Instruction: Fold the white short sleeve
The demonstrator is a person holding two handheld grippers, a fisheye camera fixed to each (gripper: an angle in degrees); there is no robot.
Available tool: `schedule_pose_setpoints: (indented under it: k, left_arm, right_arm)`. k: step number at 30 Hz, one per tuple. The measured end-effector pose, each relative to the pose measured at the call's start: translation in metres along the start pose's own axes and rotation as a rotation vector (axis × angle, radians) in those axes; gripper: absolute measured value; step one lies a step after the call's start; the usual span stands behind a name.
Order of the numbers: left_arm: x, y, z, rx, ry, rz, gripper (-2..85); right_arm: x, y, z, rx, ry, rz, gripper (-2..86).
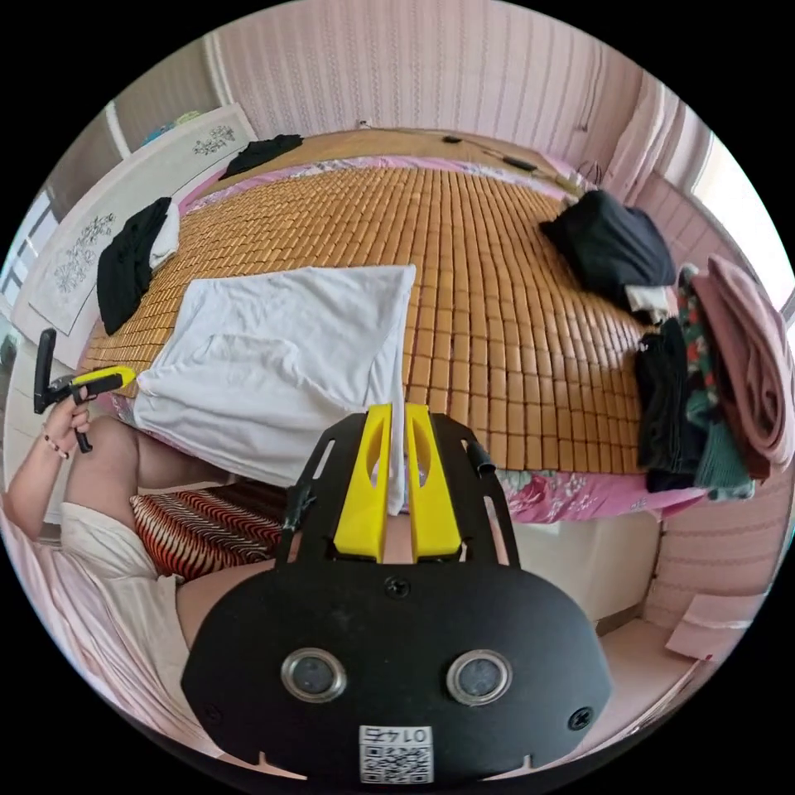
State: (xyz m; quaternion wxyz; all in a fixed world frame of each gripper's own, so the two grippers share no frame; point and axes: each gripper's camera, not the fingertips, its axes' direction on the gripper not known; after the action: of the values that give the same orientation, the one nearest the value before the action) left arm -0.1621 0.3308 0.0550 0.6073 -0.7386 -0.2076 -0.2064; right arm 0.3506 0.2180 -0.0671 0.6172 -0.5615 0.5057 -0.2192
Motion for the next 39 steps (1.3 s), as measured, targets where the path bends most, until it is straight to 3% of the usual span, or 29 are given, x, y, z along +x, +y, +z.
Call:
schedule_pose_setpoints:
  k: [5,10,13,16,21,25,31,36,39]
  left_arm:
    - [0.03,-0.013,-0.016,0.052,-0.11,0.121,2.1]
    - [0.053,-0.049,0.022,0.061,0.07,0.137,5.5]
    - [0.066,-0.069,0.059,-0.008,0.082,0.132,5.1]
    - [0.066,-0.078,0.087,-0.098,0.034,0.118,0.4]
    - [0.059,-0.061,0.063,-0.049,0.209,0.198,-0.8]
    - [0.066,-0.018,0.036,-0.093,0.294,0.382,-0.5]
    - [0.05,0.014,0.034,-0.231,0.29,0.364,3.0]
    - [0.027,-0.017,0.017,-0.097,0.202,0.277,4.1]
    - [0.002,-0.05,0.009,0.03,0.076,0.159,5.4]
  right_arm:
    - [-0.044,-0.034,0.023,0.007,-0.189,-0.123,7.5]
    - [-0.067,-0.059,0.075,-0.099,-0.208,-0.133,8.1]
    - [-0.063,-0.059,0.089,-0.151,-0.304,-0.112,2.9]
    - [-0.055,-0.047,0.074,-0.103,-0.341,-0.149,1.0]
    - [-0.044,0.001,0.022,-0.069,-0.572,-0.392,0.8]
    - [-0.041,0.034,0.015,-0.132,-0.474,-0.452,1.7]
    - [-0.017,0.032,0.023,-0.133,-0.408,-0.32,5.9]
    - [0.014,-0.014,0.029,0.066,-0.299,-0.121,9.9]
    - [0.029,-0.047,0.046,0.088,-0.244,-0.042,11.2]
